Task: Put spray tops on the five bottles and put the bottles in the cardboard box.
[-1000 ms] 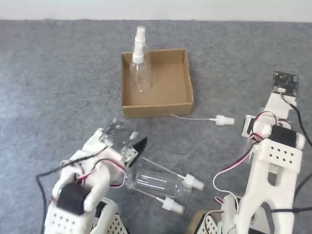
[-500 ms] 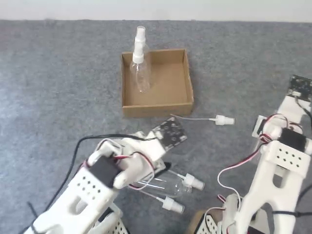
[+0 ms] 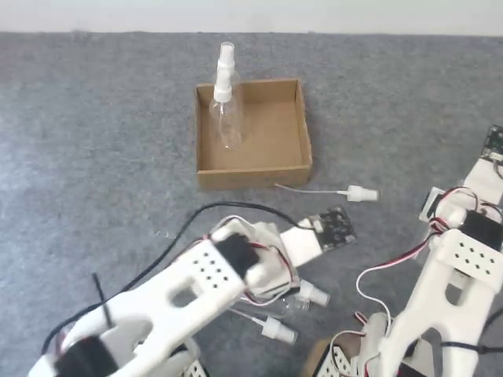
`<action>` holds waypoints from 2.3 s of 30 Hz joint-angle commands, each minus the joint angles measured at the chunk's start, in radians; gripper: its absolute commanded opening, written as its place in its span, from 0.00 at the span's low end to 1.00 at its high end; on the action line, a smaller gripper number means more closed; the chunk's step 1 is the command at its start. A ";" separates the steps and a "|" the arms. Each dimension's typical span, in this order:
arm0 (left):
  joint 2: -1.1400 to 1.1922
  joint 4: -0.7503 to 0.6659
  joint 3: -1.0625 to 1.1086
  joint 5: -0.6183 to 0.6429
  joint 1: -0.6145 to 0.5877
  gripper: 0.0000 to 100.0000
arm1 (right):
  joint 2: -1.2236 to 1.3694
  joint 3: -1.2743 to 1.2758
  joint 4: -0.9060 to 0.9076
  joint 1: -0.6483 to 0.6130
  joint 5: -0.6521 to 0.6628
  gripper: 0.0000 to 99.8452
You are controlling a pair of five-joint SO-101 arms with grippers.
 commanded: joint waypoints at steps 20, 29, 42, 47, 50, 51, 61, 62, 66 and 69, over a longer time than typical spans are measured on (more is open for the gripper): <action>0.502 -0.100 -0.283 0.069 0.081 0.22 | -0.042 -0.012 -0.021 0.015 -0.011 0.03; 0.571 -0.038 -0.366 0.069 0.081 0.21 | -0.039 -0.012 -0.021 0.012 -0.011 0.03; 0.571 -0.025 -0.372 0.069 0.081 0.11 | -0.035 -0.012 -0.019 0.010 -0.011 0.03; 0.569 0.049 -0.390 0.069 0.075 0.11 | -0.033 -0.012 -0.019 0.010 -0.011 0.03; 0.569 0.083 -0.406 0.106 0.072 0.11 | -0.033 -0.012 -0.019 0.010 -0.011 0.03; 0.569 0.087 -0.410 0.118 0.066 0.11 | -0.033 -0.012 -0.019 0.010 -0.011 0.03; 0.569 0.086 -0.444 0.132 0.063 0.22 | -0.033 -0.012 -0.019 0.010 -0.011 0.03; 0.569 0.075 -0.446 0.132 0.063 0.22 | -0.033 -0.012 -0.019 0.010 -0.011 0.03; 0.582 0.046 -0.461 0.127 0.063 0.23 | -0.033 -0.012 -0.019 0.010 -0.011 0.03; 0.582 0.015 -0.466 0.124 0.064 0.23 | -0.033 -0.012 -0.019 0.010 -0.011 0.03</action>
